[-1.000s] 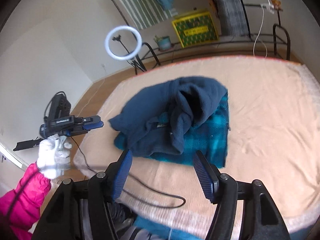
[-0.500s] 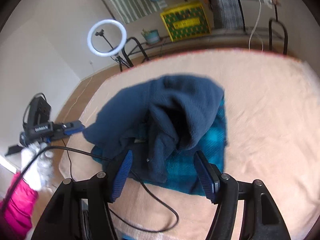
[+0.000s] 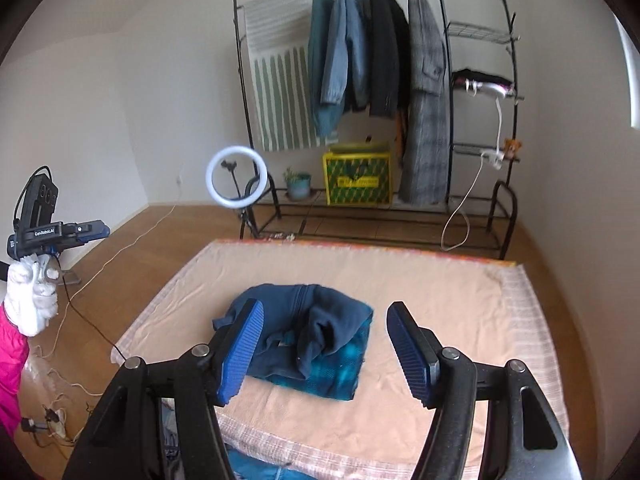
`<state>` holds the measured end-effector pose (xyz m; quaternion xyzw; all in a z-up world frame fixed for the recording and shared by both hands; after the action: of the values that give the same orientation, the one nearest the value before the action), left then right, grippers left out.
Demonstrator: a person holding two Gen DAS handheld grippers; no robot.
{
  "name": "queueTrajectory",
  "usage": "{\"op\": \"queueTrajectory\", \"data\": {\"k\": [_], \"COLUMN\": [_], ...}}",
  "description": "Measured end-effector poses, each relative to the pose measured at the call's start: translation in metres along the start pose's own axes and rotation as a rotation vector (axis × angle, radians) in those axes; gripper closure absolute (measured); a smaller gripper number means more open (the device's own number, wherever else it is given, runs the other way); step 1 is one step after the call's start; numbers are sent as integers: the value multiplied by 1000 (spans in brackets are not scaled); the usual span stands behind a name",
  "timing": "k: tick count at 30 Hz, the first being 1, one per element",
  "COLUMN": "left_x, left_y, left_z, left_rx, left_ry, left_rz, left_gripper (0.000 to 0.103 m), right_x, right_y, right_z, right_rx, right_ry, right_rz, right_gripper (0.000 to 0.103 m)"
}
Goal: Fold large clothes
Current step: 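Lower the navy fleece bundle onto the bed and open both tools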
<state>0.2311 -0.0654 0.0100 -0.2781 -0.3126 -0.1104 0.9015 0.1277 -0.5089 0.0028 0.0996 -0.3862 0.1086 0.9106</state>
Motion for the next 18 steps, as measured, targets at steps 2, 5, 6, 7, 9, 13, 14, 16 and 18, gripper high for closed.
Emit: {"op": "queueTrajectory", "data": {"k": [2, 5, 6, 7, 9, 13, 14, 16, 18], "left_x": [-2, -6, -7, -11, -18, -42, -46, -47, -43], "left_y": [5, 18, 22, 24, 30, 46, 47, 46, 39], "left_z": [-5, -18, -23, -25, -34, -47, -43, -22, 13], "left_rx": [12, 31, 37, 35, 19, 68, 78, 108, 155], "left_ry": [15, 73, 85, 84, 84, 140, 149, 143, 114], "left_rz": [12, 49, 51, 49, 61, 87, 88, 81, 58], "left_gripper": [60, 60, 60, 60, 60, 60, 60, 60, 60], "right_x": [-3, -10, -12, -13, -21, -42, -47, -56, -64], "right_y": [0, -3, -3, -4, -3, 4, 6, 8, 9], "right_z": [-5, -22, -23, -25, -39, -89, -103, -130, -157], "right_rx": [2, -18, -17, -8, 46, 92, 98, 108, 119], "right_ry": [18, 72, 78, 79, 93, 154, 172, 200, 233], "right_rz": [3, 23, 28, 29, 4, -9, -5, 3, -4], "right_gripper": [36, 36, 36, 36, 35, 34, 34, 34, 34]}}
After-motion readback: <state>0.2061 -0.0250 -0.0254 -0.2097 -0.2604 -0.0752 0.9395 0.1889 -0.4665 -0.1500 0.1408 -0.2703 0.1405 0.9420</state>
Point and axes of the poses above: each gripper's, at about its wrist camera, not at the fingertips, and z roughly against the way its jaws point, y to its left, x to its top, the point moved 7 cm from there along -z, roughly the way its jaws point, and after that the axes turned 11 degrees about y, right-handed, at the moved point
